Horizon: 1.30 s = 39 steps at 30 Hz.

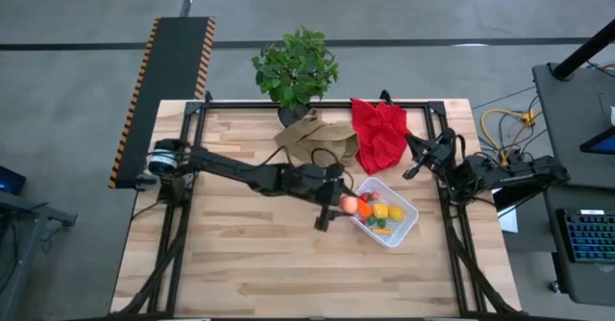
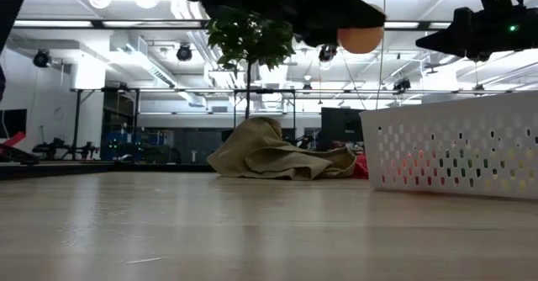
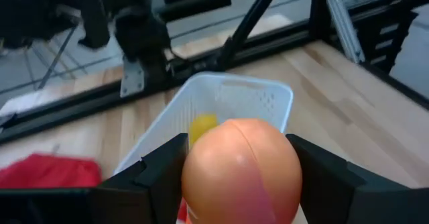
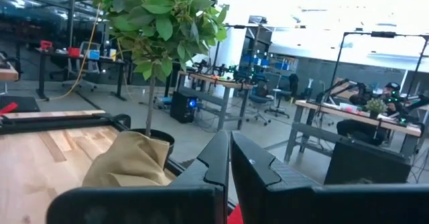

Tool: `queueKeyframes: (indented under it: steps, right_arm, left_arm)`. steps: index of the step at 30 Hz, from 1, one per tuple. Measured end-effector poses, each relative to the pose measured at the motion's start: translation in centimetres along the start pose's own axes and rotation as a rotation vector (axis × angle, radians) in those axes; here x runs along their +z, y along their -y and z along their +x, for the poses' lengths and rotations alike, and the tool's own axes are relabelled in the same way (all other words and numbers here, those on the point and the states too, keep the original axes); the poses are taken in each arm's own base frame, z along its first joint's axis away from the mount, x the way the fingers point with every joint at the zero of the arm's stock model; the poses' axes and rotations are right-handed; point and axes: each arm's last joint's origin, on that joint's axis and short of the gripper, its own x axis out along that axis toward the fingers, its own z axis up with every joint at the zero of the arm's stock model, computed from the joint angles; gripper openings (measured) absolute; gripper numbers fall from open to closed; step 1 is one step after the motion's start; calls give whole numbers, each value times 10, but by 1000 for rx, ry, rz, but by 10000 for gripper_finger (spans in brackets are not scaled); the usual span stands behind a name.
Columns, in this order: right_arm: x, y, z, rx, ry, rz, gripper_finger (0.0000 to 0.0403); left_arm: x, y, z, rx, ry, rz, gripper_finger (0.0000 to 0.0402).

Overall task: Pick and placing Produce into tupperware
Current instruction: Put the large pink peach into the white bin

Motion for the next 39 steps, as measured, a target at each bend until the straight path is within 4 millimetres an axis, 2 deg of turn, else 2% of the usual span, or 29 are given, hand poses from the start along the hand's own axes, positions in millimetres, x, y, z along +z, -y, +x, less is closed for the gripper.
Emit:
queueKeyframes:
  steps: [11, 21, 34, 39]
  right_arm:
    - [0, 0, 0, 1, -2, -13, 9]
    - [0, 0, 0, 1, -2, -24, 9]
    - [0, 0, 0, 0, -2, -32, 9]
    - [0, 0, 0, 0, -2, -32, 9]
  left_arm:
    - [4, -16, 51, -31, 18, 58, 215]
    - [-23, -24, 82, -37, -45, 24, 215]
    - [-26, -25, 86, -38, -47, 20, 216]
    - [-25, -25, 86, -38, -46, -25, 244]
